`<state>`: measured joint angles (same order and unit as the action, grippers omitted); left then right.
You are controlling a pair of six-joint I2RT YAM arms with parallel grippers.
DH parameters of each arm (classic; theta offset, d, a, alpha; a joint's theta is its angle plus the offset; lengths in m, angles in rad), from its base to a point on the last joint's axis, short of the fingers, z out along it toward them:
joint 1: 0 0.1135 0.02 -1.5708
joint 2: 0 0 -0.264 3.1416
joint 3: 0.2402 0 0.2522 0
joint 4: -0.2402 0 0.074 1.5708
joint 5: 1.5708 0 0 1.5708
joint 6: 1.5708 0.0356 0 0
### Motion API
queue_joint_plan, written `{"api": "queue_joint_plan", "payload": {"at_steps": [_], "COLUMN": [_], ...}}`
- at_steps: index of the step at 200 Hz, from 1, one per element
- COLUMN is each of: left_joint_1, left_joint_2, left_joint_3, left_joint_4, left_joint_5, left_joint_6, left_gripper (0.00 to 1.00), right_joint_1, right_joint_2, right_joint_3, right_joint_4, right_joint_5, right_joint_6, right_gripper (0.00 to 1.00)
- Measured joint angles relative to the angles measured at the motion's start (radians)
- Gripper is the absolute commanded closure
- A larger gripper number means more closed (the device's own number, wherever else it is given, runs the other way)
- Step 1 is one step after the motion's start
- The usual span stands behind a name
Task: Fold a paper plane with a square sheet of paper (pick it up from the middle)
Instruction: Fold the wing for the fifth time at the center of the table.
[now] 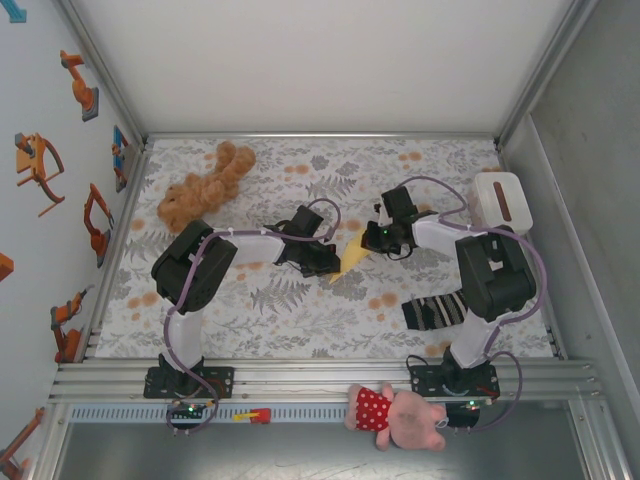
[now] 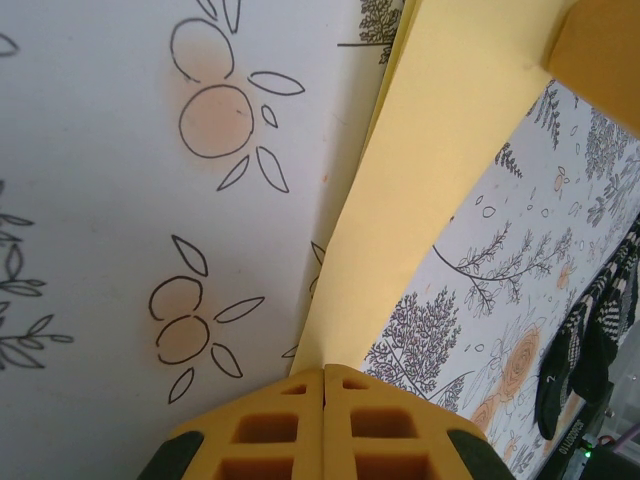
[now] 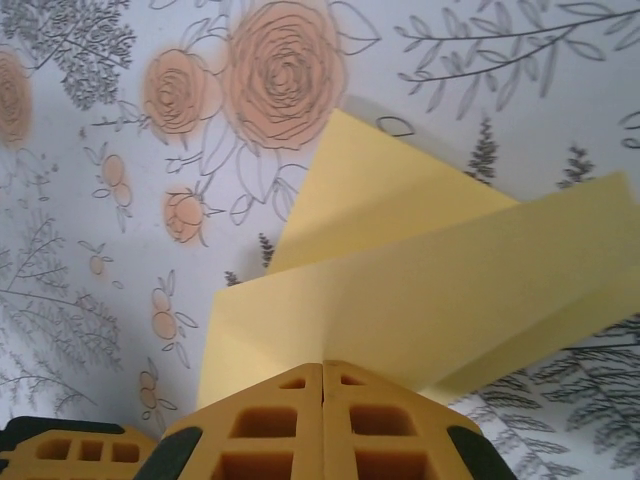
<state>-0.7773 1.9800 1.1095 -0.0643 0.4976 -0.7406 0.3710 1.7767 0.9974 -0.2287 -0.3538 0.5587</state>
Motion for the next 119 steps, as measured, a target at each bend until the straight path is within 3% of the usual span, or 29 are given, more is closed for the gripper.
{"api": "queue_joint_plan", "payload": {"at_steps": [119], "left_joint_1": [-0.001], "left_joint_2": [-0.005], "left_joint_3": [-0.001], "left_joint_4": [0.0], "left_joint_5": [0.0], "left_joint_6": [-0.006], "left_gripper": [0.94], "right_joint_1": [-0.018], "right_joint_2": [0.035], "right_joint_3": [-0.019], "right_joint_4": [0.017], "right_joint_5": [0.001], "right_joint_6": [-0.002], "right_gripper": [1.0]}}
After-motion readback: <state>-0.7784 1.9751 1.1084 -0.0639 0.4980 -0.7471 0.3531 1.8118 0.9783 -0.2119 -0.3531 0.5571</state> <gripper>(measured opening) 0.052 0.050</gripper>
